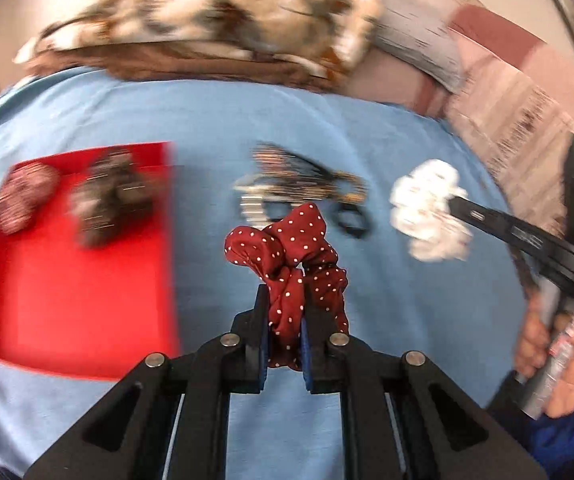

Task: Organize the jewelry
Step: 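Place the red scrunchie in the tray while the right tool places the white scrunchie there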

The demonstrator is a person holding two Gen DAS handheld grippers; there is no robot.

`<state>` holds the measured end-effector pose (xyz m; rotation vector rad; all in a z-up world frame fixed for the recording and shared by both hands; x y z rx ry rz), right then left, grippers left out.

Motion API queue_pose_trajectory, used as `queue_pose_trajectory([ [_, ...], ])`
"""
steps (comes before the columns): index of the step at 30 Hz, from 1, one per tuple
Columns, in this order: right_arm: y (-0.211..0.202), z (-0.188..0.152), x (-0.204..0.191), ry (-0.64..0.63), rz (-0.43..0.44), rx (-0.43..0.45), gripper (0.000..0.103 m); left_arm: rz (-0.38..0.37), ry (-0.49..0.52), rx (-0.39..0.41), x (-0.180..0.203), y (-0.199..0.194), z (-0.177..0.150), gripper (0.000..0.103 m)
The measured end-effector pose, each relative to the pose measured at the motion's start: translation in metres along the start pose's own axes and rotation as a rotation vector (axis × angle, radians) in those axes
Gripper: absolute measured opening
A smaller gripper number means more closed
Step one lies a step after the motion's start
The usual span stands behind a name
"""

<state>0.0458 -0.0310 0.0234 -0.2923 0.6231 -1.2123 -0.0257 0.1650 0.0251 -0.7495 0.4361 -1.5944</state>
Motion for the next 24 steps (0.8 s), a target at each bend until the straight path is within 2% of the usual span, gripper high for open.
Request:
queue_pose_trajectory([
  [8, 0.015, -0.026, -0.114, -0.112, 0.134, -0.058, 0.006, 0.250, -0.129, 0.021, -0.137, -0.037, -0.003, 0.012],
  [11, 0.023, -0.038, -0.153, -0.149, 0.181, -0.084, 0.006, 0.309, -0.177, 0.022, -0.174, -0.044, -0.006, 0.012],
  [18, 0.042, -0.069, -0.222, -0.216, 0.256, -0.147, 0.006, 0.411, -0.224, 0.030, -0.228, -0.053, -0.011, 0.012],
  [22, 0.062, -0.089, -0.244, -0.251, 0.258, -0.192, 0.006, 0.463, -0.225, 0.010, -0.247, -0.053, -0.020, 0.013],
  [24, 0.071, -0.098, -0.249, -0.253, 0.257, -0.218, 0.006, 0.457, -0.236, 0.005, -0.250, -0.051, -0.022, 0.013],
])
Point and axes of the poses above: each gripper's, at about its wrist camera, not at the fingertips, and y roughly the way its jaws point, x to its right, z to its top, the point moved 10 cm from there along y, roughly the way its jaws point, and after that the axes turned 13 degrees about x, right-handed, at the moved point
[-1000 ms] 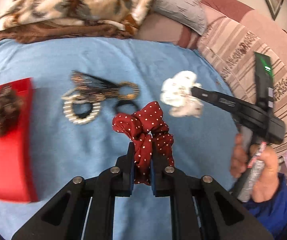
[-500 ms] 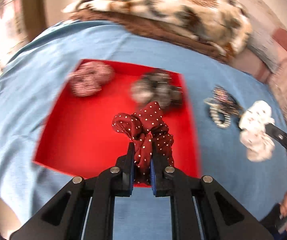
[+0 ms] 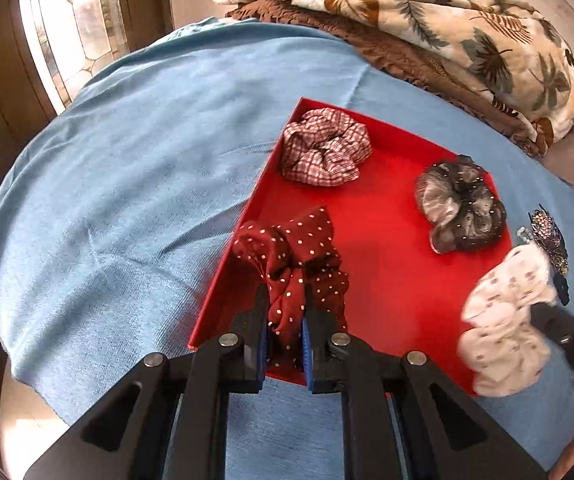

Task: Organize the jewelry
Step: 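Place the red scrunchie in the tray while the right tool places the white scrunchie there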

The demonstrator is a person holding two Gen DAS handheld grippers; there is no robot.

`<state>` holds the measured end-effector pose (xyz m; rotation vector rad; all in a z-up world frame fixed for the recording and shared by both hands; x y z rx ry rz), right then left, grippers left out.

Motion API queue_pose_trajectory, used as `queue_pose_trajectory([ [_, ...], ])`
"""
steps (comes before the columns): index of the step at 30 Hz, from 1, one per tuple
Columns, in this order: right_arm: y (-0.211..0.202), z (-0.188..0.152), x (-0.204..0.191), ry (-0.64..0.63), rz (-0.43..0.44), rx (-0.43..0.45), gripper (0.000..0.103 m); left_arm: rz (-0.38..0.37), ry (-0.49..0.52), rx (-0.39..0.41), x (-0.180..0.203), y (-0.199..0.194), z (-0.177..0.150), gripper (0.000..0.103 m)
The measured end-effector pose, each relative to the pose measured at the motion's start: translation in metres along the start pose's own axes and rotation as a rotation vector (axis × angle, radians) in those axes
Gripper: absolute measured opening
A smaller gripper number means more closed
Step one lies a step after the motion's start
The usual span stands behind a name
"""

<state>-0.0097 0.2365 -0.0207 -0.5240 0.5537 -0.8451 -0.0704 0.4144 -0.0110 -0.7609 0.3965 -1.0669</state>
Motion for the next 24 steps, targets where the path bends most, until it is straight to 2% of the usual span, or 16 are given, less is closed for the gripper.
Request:
queue_pose_trajectory([
  [7, 0.026, -0.018, -0.011, -0.026, -0.011, -0.057, 0.007, -0.032, -0.042, 0.010, -0.005, 0.001, 0.001, 0.018],
  [11, 0.024, -0.020, -0.014, -0.055, -0.028, -0.047, 0.010, -0.045, -0.037, 0.036, 0.000, -0.004, 0.004, 0.031],
  [13, 0.021, -0.018, -0.013, -0.065, -0.040, -0.041, 0.012, -0.049, -0.029, 0.055, 0.002, -0.008, 0.006, 0.034],
  [15, 0.017, -0.015, -0.012, -0.073, -0.047, -0.030, 0.015, -0.057, -0.029, 0.072, 0.003, -0.012, 0.009, 0.046],
  [16, 0.014, -0.014, -0.012, -0.078, -0.051, -0.022, 0.018, -0.061, -0.034, 0.084, 0.004, -0.014, 0.010, 0.047],
  [19, 0.006, -0.012, -0.012, -0.081, -0.052, -0.007, 0.027, -0.069, -0.044, 0.115, 0.004, -0.019, 0.014, 0.049],
  [24, -0.026, -0.013, -0.001, -0.069, -0.038, 0.039, 0.028, -0.071, -0.045, 0.179, 0.006, -0.032, 0.020, 0.049],
])
Point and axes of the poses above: each gripper's, at about its wrist camera, not at the fingertips, and y roughly the way its jaws point, x to its right, z to its top, the point moved 10 cm from there along y, roughly the way its jaws point, and after that the axes turned 13 degrees about x, right-handed, at the moved point
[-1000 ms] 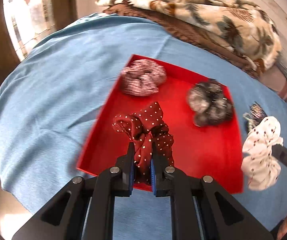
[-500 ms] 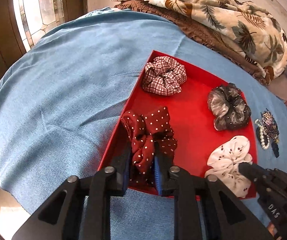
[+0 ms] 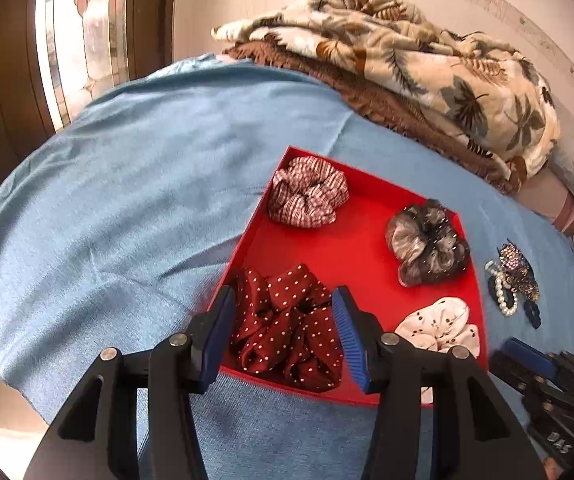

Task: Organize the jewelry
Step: 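Place the red scrunchie in the tray while the right tool places the white scrunchie there, then grasp the pearl bracelet with the left tool while the right tool grasps a black hair tie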

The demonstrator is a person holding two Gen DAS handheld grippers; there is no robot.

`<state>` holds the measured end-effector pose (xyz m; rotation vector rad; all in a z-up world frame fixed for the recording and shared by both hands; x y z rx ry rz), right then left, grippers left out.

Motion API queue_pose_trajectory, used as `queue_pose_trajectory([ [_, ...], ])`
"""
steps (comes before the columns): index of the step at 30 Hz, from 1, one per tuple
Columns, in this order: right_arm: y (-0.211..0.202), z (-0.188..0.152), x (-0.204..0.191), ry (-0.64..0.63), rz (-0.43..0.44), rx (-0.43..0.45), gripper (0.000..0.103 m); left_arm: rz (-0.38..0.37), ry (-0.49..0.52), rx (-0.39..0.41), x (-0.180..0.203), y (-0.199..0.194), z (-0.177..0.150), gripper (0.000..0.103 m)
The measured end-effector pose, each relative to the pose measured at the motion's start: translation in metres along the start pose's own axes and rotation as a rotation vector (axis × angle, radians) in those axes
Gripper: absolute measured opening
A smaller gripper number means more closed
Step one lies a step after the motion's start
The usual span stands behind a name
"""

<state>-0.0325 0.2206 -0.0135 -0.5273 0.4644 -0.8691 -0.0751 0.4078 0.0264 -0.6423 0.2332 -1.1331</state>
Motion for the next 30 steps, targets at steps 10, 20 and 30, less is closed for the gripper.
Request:
queue_pose_trajectory([
  [10, -0.074, -0.043, 0.149, 0.154, -0.206, 0.016, 0.035, -0.120, 0.111, 0.034, 0.078, -0.031, 0.003, 0.051],
  [20, -0.076, -0.049, 0.239, 0.310, -0.257, 0.035, 0.035, -0.306, 0.237, -0.095, 0.216, -0.013, -0.023, 0.056],
  [30, -0.028, -0.027, 0.265, 0.299, -0.245, 0.035, 0.035, -0.259, 0.268, -0.186, 0.271, 0.064, -0.054, 0.039],
])
Point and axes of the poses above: each gripper's, at about its wrist camera, not at the fingertips, and y roughly the way its jaws point, x to its right, z to its top, the point moved 10 cm from there along y, roughly the way its jaws point, and after that the axes turned 13 degrees about x, right-handed, at the moved point
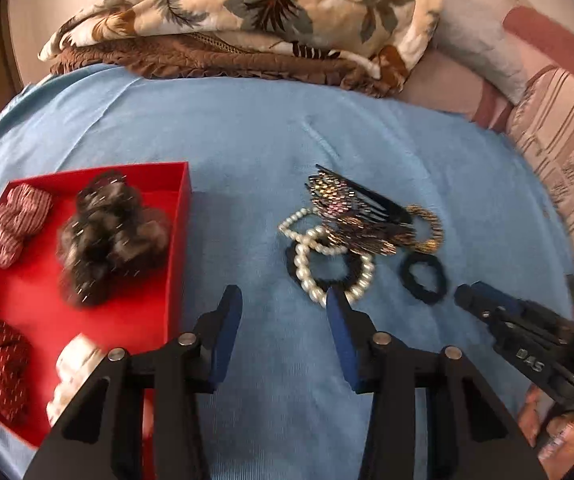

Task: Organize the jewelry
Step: 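Grasp the pearl bracelet with the left tool while the right tool grasps a black hair tie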

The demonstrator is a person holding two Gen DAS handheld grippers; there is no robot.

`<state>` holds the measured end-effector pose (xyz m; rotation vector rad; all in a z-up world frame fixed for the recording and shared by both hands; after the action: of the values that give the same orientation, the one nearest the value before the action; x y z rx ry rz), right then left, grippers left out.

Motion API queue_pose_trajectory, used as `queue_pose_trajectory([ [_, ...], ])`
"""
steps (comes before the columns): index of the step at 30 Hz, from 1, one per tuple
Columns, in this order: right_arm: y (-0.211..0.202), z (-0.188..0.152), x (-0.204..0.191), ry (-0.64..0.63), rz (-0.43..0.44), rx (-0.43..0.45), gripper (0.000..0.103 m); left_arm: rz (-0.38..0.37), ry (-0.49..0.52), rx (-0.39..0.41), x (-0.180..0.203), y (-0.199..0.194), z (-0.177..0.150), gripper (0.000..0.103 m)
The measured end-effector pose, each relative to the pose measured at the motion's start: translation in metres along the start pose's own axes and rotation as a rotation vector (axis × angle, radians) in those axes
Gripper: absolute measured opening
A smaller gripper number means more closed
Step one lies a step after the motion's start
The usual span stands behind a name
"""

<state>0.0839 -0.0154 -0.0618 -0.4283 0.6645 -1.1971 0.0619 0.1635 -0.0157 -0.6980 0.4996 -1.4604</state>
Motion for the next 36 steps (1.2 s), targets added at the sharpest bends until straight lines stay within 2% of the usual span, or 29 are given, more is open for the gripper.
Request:
queue_pose_trajectory([
  [2, 0.009, 0.001, 0.000, -0.007, -0.002, -0.006, 0.035, 0.010, 0.014, -0.029, 0.003, 0.018, -0.003, 0.030],
  [8, 0.024, 0.006, -0.003, -0.017, -0.006, -0.001, 0.035, -0.001, -0.024, -0.066, 0.004, 0.052, -0.004, 0.029],
  [9, 0.026, 0.007, -0.004, -0.024, -0.009, 0.001, 0.035, 0.001, -0.027, -0.058, 0.004, 0.055, -0.003, 0.023],
  [10, 0.027, 0.008, -0.005, -0.030, -0.012, 0.003, 0.029, 0.002, -0.027, -0.055, 0.005, 0.057, -0.002, 0.016],
  [11, 0.028, 0.008, -0.005, -0.032, -0.014, 0.002, 0.011, -0.005, -0.030, -0.064, 0.006, 0.058, -0.004, 0.010],
  [12, 0.028, 0.007, -0.005, -0.028, -0.012, -0.001, 0.009, -0.006, -0.034, -0.063, 0.007, 0.056, -0.004, 0.009],
  [16, 0.018, 0.004, -0.003, 0.012, 0.019, 0.007, 0.009, -0.078, -0.032, -0.053, 0.020, 0.036, -0.010, 0.009],
  [21, -0.018, -0.007, 0.005, 0.023, 0.015, 0.028, 0.009, -0.216, -0.040, -0.036, 0.039, -0.017, -0.018, 0.009],
  [26, -0.055, -0.026, 0.014, 0.034, 0.021, 0.027, 0.009, -0.347, 0.008, -0.043, 0.057, -0.067, -0.045, 0.009],
  [27, -0.060, -0.030, 0.015, 0.037, 0.022, 0.026, 0.009, -0.355, 0.018, -0.049, 0.057, -0.070, -0.051, 0.009],
  [28, -0.066, -0.035, 0.016, 0.041, 0.027, 0.022, 0.009, -0.344, 0.043, -0.058, 0.056, -0.072, -0.060, 0.010],
  [32, -0.074, -0.050, 0.019, 0.015, -0.009, 0.013, 0.009, -0.192, 0.090, -0.069, 0.030, -0.063, -0.078, 0.010],
  [36, -0.079, -0.057, 0.019, 0.020, -0.012, 0.010, 0.009, -0.170, 0.029, -0.050, 0.010, -0.066, -0.071, 0.010],
])
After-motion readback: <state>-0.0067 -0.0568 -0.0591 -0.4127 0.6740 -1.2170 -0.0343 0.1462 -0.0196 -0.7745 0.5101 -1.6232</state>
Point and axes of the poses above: each gripper's, at about its wrist camera, not at the fingertips, and y roughly the way its jaws point, x to its right, z to its top, the point moved 10 cm from there along y, roughly the way its jaws point, and after that the axes turned 13 degrees about x, right-handed, at the moved point
